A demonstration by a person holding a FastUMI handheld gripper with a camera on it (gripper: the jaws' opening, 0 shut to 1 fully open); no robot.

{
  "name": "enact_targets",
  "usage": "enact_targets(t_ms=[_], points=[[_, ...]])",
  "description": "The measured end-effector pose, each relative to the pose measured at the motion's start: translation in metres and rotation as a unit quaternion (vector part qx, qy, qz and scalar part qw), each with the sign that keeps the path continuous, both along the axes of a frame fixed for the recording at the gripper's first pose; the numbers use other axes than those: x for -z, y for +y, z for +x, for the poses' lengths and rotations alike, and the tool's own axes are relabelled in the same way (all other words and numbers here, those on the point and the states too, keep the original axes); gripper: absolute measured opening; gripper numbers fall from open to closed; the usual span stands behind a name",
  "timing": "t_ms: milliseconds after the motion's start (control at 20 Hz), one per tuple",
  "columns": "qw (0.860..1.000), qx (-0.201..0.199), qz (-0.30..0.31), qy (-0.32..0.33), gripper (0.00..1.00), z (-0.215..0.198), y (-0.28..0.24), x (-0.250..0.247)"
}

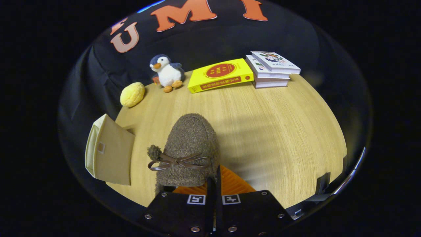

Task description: Open the storage box then place both shoes into the box .Put the left shoe in first, then the right shoe, with the right side of both shoes facing outward in a uniform manner.

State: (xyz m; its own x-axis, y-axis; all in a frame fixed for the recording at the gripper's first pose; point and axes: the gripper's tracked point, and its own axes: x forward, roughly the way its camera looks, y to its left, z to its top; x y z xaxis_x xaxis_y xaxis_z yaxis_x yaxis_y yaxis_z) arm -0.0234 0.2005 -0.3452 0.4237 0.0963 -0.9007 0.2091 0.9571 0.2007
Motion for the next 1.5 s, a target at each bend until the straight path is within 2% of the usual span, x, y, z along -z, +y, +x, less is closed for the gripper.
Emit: enact_targets(t_ms=[300,800,1150,1350,1500], points=[[0.998,-0.05,0.021,-0.041,0.04,0.029,0.078,-0.072],[0.986,-0.132,0.068,-0.075,0.04,0.074,0.233,-0.145],[0.983,-0.158,0.071,-0.053,0.04,0.091,0.324,-0.127],[0.986,-0.15,0.064,-0.022,0.04,0.09,0.358,-0.097],[0.988,-0.154,0.032,-0.007,0.04,0.094,0.37,-0.074]])
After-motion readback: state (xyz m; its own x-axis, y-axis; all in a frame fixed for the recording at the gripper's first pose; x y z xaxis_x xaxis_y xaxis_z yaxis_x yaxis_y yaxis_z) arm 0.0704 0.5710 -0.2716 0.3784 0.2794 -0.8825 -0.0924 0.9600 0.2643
